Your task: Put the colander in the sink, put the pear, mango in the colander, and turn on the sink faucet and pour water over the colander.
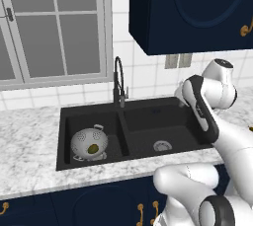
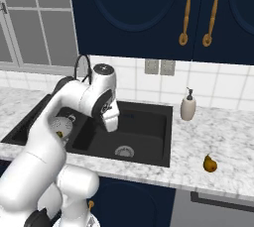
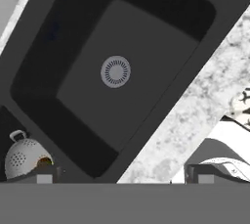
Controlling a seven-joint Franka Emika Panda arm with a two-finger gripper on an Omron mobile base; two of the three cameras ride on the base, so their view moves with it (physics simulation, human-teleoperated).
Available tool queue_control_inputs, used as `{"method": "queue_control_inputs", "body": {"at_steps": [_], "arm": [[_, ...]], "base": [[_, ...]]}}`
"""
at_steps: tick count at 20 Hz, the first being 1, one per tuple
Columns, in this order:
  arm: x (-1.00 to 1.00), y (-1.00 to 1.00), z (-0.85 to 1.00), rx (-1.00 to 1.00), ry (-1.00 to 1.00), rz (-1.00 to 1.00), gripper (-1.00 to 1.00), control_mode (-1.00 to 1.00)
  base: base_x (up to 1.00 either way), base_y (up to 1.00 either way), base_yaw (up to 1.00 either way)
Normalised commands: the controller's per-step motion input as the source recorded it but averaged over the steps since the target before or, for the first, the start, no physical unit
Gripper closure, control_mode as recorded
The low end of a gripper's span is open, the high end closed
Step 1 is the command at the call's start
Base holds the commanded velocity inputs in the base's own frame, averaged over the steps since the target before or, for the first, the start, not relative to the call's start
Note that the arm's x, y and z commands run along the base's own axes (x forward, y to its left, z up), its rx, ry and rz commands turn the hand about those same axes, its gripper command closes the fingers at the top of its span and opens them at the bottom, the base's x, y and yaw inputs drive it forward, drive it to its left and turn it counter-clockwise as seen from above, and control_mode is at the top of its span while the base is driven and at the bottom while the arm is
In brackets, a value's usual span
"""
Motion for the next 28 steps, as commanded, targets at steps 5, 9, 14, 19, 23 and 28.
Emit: {"method": "queue_control_inputs", "body": {"at_steps": [5, 9, 14, 19, 23, 28], "arm": [[0.34, -1.0, 0.0, 0.0, 0.22, -0.09, -1.0, -1.0], [0.34, -1.0, -0.12, 0.0, 0.18, -0.04, -1.0, -1.0], [-0.13, -0.92, -0.36, 0.0, 0.03, -0.03, -1.0, -1.0], [-0.46, -0.83, -0.37, 0.0, 0.0, 0.03, -1.0, -1.0], [-0.4, -0.66, -0.25, 0.0, 0.0, 0.14, -1.0, -1.0], [-0.13, -0.31, -0.12, -0.1, 0.02, 0.24, -1.0, -1.0]], "base": [[0.0, 0.0, 0.0], [0.0, 0.0, 0.0], [0.0, 0.0, 0.0], [0.0, 0.0, 0.0], [0.0, 0.0, 0.0], [0.0, 0.0, 0.0]]}}
